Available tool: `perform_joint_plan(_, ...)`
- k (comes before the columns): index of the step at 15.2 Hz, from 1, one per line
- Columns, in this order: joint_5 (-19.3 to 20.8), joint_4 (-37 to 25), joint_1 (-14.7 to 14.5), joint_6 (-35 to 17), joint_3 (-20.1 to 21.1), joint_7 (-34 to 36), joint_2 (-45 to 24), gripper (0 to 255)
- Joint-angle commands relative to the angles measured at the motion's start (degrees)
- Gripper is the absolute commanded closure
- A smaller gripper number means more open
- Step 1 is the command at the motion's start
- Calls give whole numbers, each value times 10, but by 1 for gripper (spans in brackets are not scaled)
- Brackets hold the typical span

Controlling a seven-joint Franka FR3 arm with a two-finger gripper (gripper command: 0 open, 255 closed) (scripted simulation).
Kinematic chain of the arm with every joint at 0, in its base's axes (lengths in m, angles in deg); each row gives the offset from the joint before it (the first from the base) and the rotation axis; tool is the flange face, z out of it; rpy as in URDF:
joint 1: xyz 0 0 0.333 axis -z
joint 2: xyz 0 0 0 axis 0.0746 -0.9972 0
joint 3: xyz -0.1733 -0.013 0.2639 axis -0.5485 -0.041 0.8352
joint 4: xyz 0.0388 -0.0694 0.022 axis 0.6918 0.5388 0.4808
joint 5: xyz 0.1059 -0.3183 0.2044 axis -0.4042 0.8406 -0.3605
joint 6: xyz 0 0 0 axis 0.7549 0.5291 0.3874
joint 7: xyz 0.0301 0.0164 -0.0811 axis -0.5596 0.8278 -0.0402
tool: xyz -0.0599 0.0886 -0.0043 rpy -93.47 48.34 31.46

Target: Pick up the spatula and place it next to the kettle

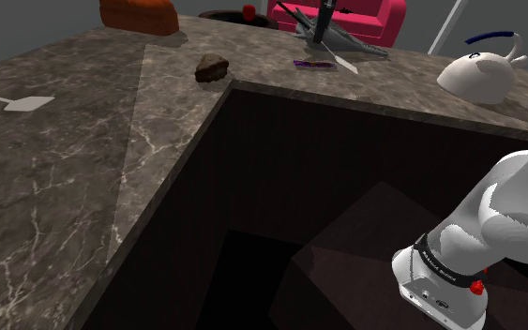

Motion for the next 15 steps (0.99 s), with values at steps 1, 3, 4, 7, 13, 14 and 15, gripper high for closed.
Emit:
perform_joint_plan(1,-1,-21,0,17,0,1,-4,255)
perform_joint_plan(3,-2,-40,0,33,0,1,-7,255)
perform_joint_plan(4,-2,-50,0,41,0,1,-9,255)
perform_joint_plan(7,-3,-82,0,66,-1,1,-16,255)
perform_joint_plan(13,-8,-151,2,118,-3,0,-34,255)
perform_joint_plan(14,-8,-164,3,127,-3,0,-38,255)
perform_joint_plan(15,-9,-177,3,137,-3,0,-42,255)
